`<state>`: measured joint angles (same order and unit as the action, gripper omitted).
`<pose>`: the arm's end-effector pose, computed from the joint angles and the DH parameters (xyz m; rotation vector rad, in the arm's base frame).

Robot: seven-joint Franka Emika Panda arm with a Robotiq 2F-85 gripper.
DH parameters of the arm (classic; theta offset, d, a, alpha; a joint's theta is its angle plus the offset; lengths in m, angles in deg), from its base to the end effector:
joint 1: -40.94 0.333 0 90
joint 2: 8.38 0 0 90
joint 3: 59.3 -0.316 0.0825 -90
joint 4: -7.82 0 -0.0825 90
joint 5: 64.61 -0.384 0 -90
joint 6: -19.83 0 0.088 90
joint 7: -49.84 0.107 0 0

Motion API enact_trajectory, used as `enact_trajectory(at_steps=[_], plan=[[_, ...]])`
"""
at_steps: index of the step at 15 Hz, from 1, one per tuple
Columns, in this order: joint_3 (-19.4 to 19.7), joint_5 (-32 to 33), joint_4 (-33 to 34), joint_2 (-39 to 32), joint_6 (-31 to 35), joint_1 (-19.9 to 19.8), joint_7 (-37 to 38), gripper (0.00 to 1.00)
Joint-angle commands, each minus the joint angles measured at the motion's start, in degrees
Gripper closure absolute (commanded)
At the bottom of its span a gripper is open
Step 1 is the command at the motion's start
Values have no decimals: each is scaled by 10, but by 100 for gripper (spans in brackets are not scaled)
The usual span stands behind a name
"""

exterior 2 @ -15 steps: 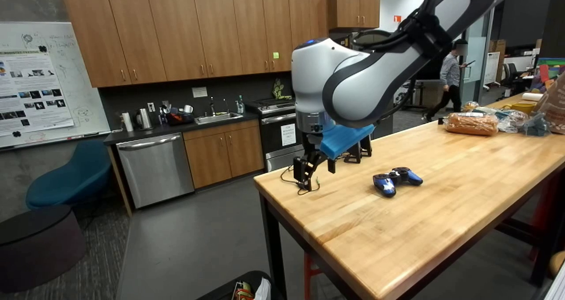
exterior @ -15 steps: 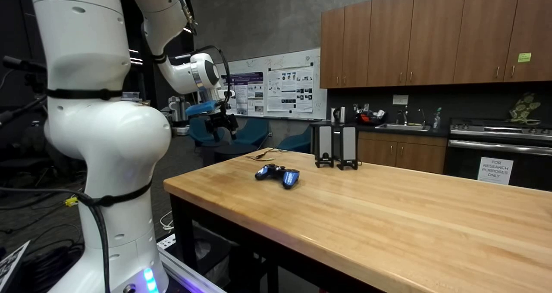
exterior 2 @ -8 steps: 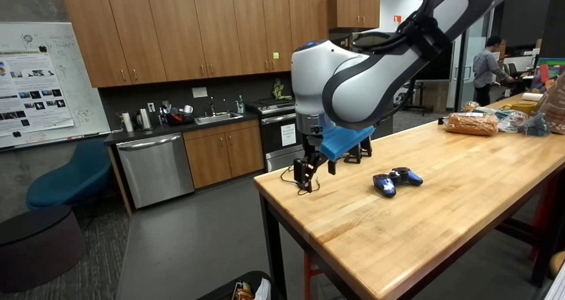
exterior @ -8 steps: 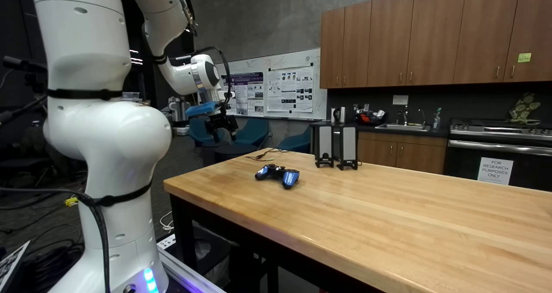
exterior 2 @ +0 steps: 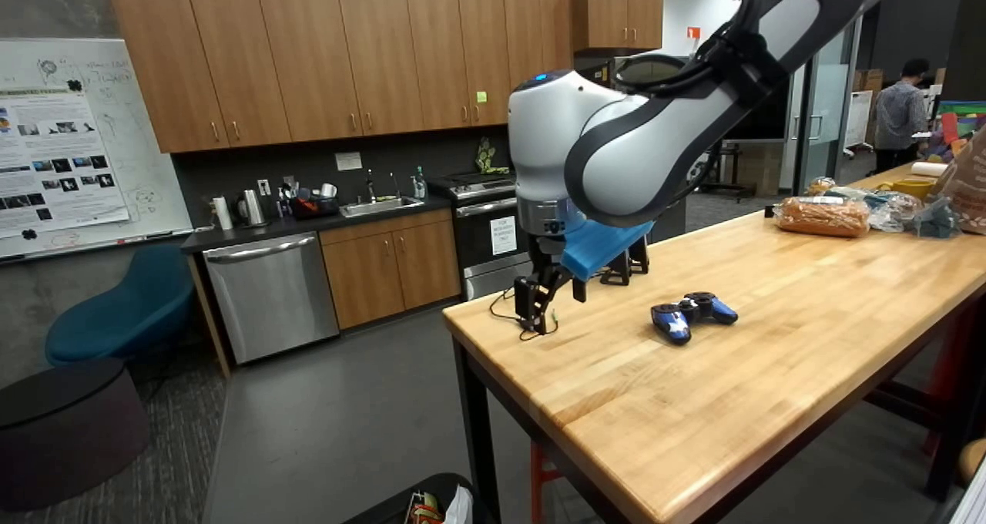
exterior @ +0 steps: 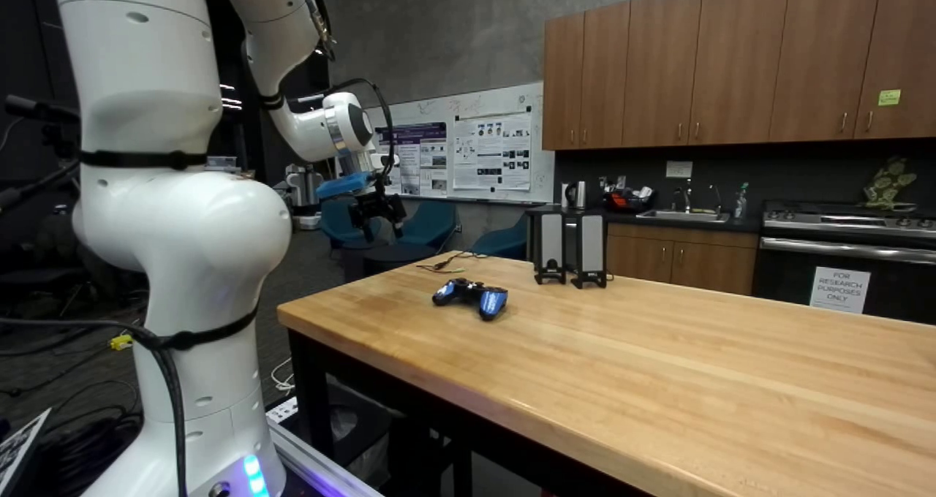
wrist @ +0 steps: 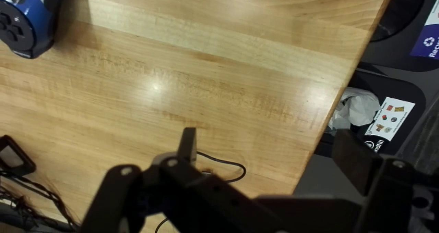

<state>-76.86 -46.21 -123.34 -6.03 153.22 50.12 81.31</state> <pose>0.4643 0.2282 0.3759 2.9375 0.1918 0.2809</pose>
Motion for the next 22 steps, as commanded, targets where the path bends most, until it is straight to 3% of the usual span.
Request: enact_trajectory(at_steps=[1,22], plan=[[12,34,1,1,-5,11,-3,0],[14,32,0,0,-1,12,-5,0]])
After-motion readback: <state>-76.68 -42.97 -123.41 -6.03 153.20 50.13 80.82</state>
